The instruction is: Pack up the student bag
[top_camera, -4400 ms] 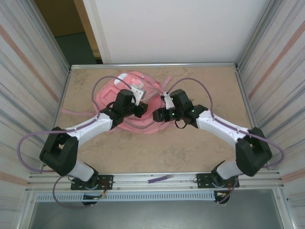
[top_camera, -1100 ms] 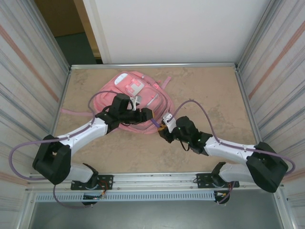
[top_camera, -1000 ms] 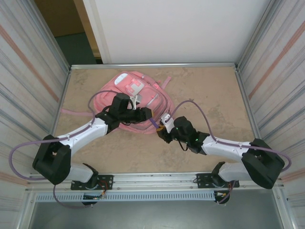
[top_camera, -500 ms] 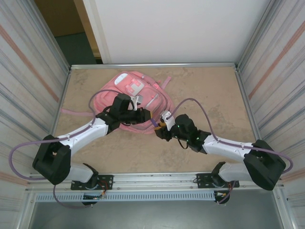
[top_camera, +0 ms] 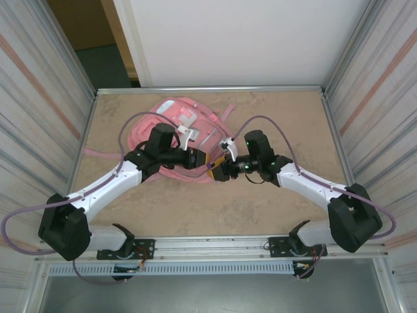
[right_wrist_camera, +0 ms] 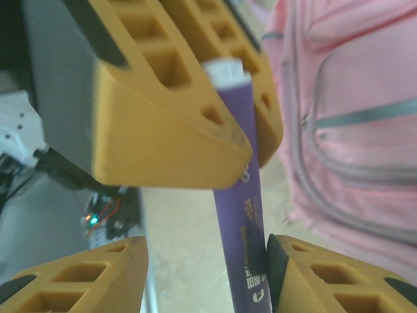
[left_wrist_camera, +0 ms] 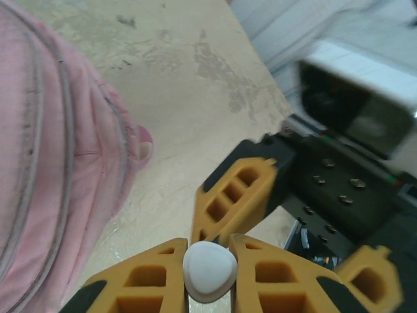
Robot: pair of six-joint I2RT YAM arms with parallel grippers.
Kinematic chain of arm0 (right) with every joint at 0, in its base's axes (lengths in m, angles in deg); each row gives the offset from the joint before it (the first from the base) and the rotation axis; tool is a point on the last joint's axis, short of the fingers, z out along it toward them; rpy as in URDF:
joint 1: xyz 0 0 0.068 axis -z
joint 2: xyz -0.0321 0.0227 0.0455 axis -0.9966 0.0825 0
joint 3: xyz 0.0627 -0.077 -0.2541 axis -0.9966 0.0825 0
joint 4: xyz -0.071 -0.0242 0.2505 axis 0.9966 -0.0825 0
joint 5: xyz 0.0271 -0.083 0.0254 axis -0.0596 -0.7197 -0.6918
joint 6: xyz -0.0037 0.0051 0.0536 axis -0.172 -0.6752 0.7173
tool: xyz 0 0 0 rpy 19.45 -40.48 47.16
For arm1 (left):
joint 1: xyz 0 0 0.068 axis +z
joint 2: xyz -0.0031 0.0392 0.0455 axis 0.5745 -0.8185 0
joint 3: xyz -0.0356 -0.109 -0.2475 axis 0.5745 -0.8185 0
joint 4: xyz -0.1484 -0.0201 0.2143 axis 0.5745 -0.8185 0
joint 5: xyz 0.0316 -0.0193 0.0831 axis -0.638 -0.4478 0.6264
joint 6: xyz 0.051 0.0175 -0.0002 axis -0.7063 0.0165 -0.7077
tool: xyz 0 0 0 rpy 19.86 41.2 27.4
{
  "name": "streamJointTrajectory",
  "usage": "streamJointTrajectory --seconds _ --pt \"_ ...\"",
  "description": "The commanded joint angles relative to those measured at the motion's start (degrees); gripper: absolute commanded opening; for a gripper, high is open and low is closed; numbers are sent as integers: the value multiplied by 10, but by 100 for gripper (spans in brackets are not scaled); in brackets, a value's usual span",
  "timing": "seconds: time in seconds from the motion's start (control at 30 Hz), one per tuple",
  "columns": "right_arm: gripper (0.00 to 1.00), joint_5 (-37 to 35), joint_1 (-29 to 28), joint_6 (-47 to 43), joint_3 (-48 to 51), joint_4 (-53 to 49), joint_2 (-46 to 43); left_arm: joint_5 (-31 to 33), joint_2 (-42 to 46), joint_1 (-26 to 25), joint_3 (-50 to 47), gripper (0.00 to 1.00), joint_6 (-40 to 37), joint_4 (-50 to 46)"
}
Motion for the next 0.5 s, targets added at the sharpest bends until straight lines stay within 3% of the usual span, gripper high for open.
streamJointTrajectory --seconds 0.0,0.2,0.4,0.47 --pt "48 68 -3 -6 -5 -20 0 -66 16 5 13 7 -58 12" --pt "37 77 -3 12 17 38 -20 -161 7 8 14 5 -47 41" --pt "17 94 -3 37 31 71 -35 -181 -7 7 26 8 -54 28" --pt "12 67 -2 27 26 38 -41 -163 -11 8 32 19 -55 17"
